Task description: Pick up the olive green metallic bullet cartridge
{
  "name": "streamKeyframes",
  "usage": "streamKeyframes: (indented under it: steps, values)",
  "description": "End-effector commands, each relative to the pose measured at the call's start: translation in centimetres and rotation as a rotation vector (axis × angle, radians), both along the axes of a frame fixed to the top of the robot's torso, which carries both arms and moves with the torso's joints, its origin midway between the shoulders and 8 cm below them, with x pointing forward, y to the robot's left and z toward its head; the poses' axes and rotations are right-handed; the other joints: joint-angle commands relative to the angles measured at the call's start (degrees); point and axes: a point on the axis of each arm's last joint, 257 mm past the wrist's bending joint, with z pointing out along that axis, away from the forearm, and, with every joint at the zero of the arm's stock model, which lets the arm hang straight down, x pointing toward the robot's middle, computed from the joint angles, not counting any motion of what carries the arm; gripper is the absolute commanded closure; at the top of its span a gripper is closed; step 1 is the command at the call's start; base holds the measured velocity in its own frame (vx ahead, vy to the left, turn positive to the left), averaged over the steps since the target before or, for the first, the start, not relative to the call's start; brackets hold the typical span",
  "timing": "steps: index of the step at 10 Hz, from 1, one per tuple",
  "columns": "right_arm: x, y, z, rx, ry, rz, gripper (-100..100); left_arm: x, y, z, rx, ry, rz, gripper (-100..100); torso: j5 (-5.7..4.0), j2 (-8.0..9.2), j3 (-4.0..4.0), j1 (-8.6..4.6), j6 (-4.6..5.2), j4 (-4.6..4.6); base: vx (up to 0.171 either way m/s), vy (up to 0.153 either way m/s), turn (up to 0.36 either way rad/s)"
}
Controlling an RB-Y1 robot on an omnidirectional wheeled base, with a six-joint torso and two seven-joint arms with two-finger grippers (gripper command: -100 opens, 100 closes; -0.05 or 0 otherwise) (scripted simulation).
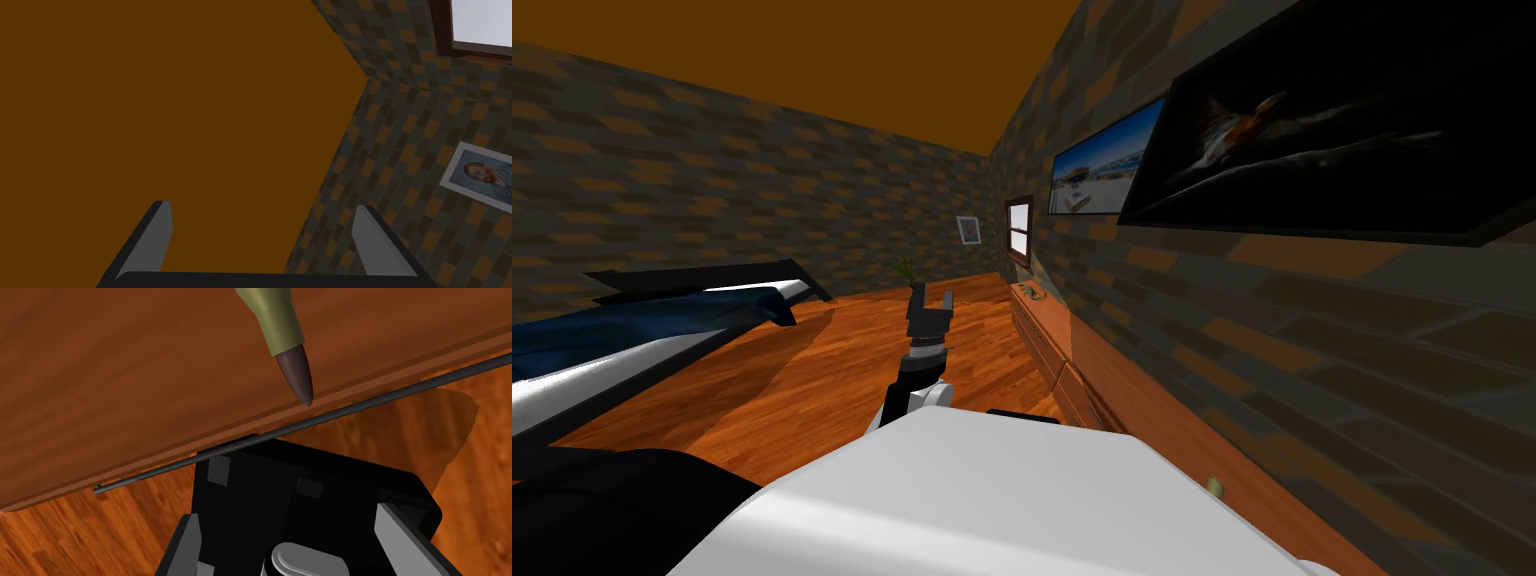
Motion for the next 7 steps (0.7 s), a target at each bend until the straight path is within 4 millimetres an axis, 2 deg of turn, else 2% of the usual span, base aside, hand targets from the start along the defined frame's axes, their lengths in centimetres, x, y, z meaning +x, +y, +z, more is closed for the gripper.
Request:
streamKeyframes:
  steps: [1, 5, 6, 7]
  values:
    - [-1.1, -0.9, 0.0, -0.026, 0.038, 0.038, -100, 0.0, 0.0, 0.0, 0.000, 0.000, 0.000, 0, 0.00, 0.00, 0.00, 0.00, 0.00, 0.00, 0.023, -0.111, 0.171]
    - [-3.6, -2.4, -0.1, -0.062, 0.110, 0.120, -100, 0.0, 0.0, 0.0, 0.000, 0.000, 0.000, 0, 0.03, 0.01, 0.01, 0.14, -0.01, 0.00, 0.014, -0.105, 0.159]
    - [-4.5, -2.8, -0.1, -0.073, 0.138, 0.154, -100, 0.0, 0.0, 0.0, 0.000, 0.000, 0.000, 0, 0.01, -0.02, -0.01, 0.04, -0.01, 0.00, 0.021, -0.162, 0.260]
    - [-4.1, -2.4, -0.2, -0.065, 0.122, 0.135, -100, 0.0, 0.0, 0.0, 0.000, 0.000, 0.000, 0, -0.02, -0.04, -0.02, -0.13, -0.02, 0.00, 0.009, -0.084, 0.065]
